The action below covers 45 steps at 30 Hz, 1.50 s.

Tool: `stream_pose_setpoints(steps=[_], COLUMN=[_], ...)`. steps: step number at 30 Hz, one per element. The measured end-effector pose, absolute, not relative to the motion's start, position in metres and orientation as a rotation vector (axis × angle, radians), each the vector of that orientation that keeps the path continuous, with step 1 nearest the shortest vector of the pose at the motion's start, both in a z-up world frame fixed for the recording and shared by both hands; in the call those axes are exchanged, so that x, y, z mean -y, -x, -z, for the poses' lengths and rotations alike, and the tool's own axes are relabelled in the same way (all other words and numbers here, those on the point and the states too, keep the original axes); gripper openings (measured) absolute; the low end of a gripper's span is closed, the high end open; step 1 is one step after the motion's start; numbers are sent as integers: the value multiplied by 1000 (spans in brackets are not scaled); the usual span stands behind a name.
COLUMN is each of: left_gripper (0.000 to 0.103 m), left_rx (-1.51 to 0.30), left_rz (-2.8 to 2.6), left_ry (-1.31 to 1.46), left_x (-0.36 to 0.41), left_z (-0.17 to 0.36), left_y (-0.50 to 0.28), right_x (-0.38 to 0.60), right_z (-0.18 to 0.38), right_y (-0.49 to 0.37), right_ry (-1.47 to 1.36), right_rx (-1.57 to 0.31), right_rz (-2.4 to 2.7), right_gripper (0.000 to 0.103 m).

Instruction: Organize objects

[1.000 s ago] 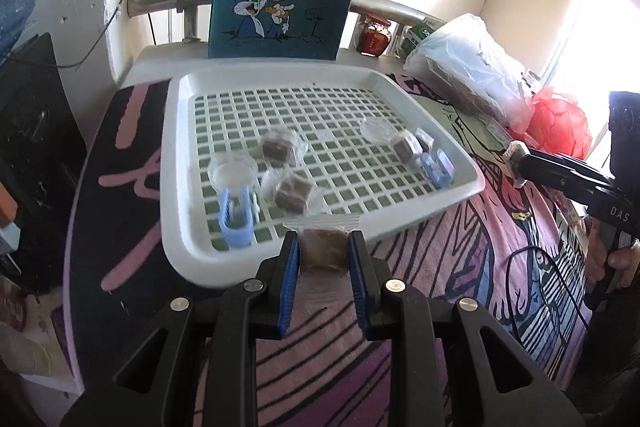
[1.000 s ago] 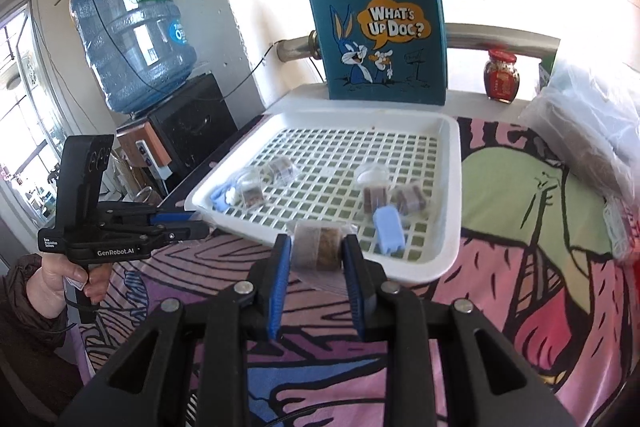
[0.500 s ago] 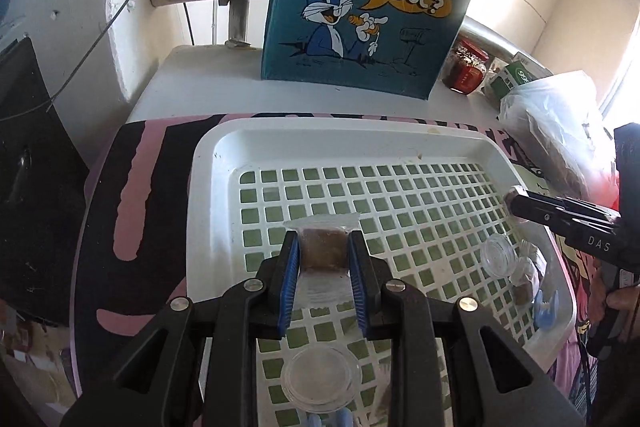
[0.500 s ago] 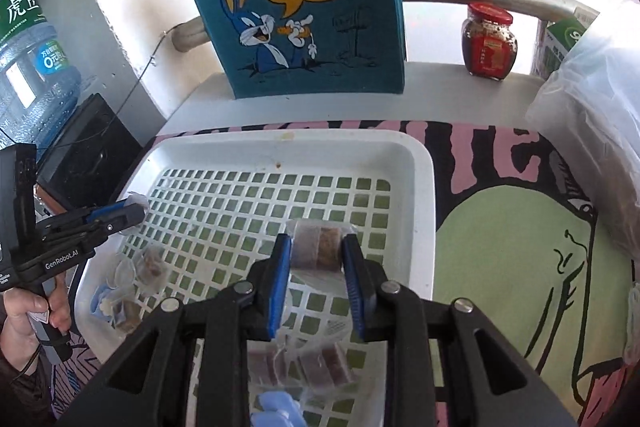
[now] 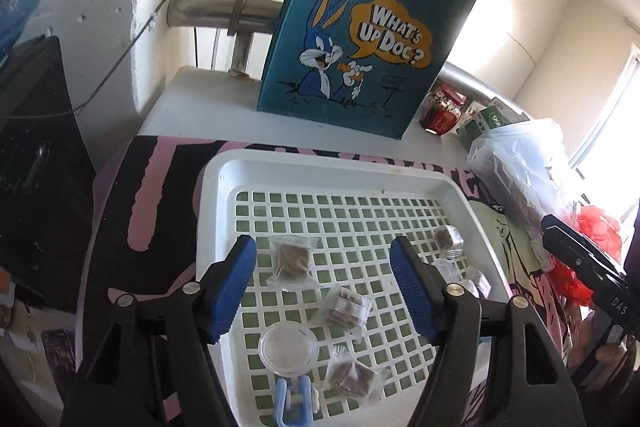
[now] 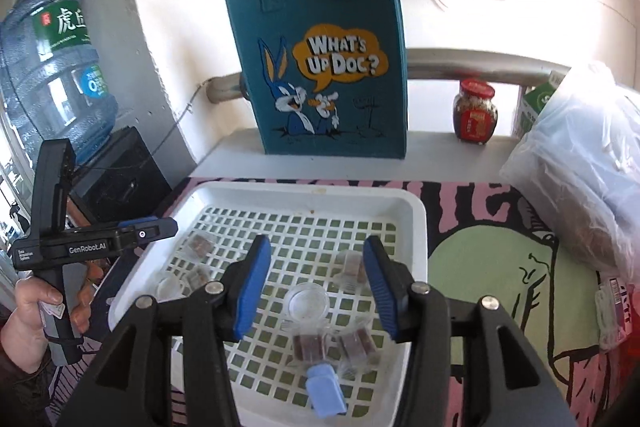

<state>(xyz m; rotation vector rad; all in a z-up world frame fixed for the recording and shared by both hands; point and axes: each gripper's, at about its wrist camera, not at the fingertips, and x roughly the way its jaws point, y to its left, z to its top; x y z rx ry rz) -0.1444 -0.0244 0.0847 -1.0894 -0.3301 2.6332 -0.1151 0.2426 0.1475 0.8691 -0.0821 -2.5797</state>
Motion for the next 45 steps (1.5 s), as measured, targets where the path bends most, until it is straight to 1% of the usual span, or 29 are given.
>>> stream_pose_setpoints(steps=[1,2,3,4,6,9,13,17,21,25,28,38,45], left_gripper=[77,83,87,90,96,96,96,96,96,96,96,96,96], left_rx=[288,227,162,110,79,90,39,-39,-107,-80,-53,-115,-169], left_rz=[-2662,-2689,-2712,-2732,-2742,-2721,-2696,-2687,-2652,-2609,-2597,-2561,-2577], left_ry=[1027,967,912,874,839,852,909,958,1045,1160,1194,1277,1297], left_x=[23,20,17,14,11,10,2,-10,-23,-26,-23,-34,-38], left_z=[-94,-102,-108,-112,-113,-106,-83,-57,-34,-15,-12,-2,-1], left_y=[131,116,101,88,65,37,12,-2,-2,4,8,12,12], right_x=[-244,-245,-246,-247,-249,-248,-248,-240,-232,-226,-224,-219,-218], right_z=[-158,-166,-173,-178,-183,-176,-150,-118,-89,-66,-53,-38,-39], right_y=[97,80,63,47,20,-9,-26,-26,-16,-8,-1,9,8], right_ry=[-804,-736,-666,-600,-514,-490,-592,-709,-856,-987,-1071,-1221,-1224], right_rx=[73,59,42,22,-23,-50,-21,-71,-118,-153,-164,-205,-221], right_rz=[2590,2599,2608,2616,2638,2636,2585,2592,2586,2553,2533,2507,2509], right_gripper=[63,67,73,76,76,76,76,76,76,76,76,76,77])
